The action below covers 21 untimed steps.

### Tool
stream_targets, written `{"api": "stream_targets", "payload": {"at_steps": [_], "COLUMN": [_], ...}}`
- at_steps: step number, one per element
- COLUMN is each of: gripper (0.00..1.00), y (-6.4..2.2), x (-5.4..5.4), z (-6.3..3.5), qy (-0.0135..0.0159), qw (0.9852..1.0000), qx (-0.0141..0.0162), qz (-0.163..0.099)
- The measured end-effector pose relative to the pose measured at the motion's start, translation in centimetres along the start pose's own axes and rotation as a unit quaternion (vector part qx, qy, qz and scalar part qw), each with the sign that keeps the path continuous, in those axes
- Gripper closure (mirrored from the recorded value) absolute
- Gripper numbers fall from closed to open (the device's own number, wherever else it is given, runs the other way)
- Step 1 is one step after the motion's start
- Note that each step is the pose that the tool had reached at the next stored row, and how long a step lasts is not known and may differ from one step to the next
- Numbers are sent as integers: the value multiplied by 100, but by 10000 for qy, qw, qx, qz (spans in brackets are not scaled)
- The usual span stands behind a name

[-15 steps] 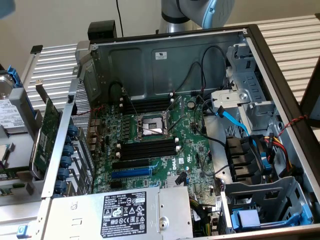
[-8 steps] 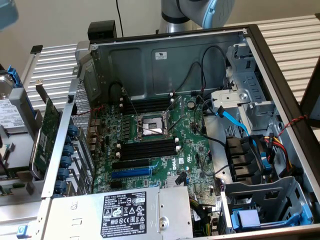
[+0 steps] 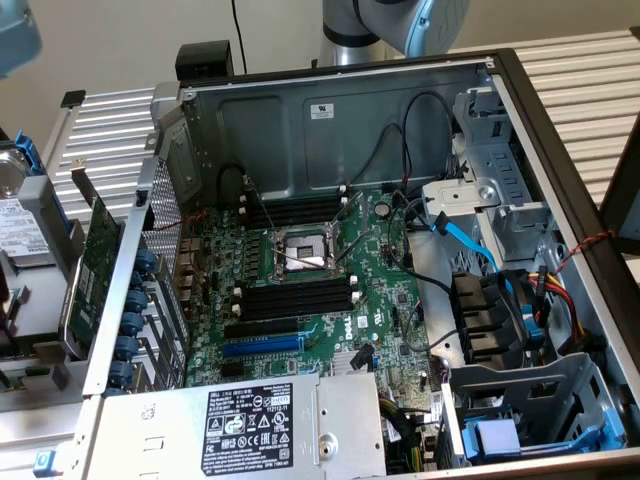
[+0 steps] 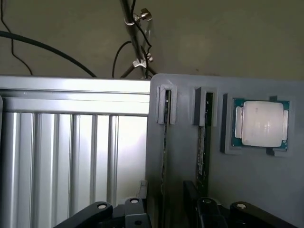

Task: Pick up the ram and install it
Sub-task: 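Pick up the ram and move it above insertion slot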

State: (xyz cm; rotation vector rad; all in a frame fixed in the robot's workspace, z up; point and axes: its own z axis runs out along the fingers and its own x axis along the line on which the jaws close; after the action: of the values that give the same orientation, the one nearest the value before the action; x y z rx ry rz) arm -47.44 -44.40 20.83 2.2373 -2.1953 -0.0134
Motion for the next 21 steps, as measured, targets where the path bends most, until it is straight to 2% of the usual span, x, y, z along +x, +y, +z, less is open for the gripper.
{"api": "stream_targets", "payload": {"at_steps": [12, 14, 15, 17, 21], "gripper": [60, 73, 73, 84, 87], "y": [0, 2, 4, 7, 15], "x": [3, 4, 6, 10, 24], "z": [80, 90, 92, 94, 50], "qy": [-39, -45, -47, -51, -51], "qw": [10000, 10000, 10000, 10000, 10000], "qx": [1, 2, 0, 1, 1], "qz": [-1, -1, -1, -1, 0]}}
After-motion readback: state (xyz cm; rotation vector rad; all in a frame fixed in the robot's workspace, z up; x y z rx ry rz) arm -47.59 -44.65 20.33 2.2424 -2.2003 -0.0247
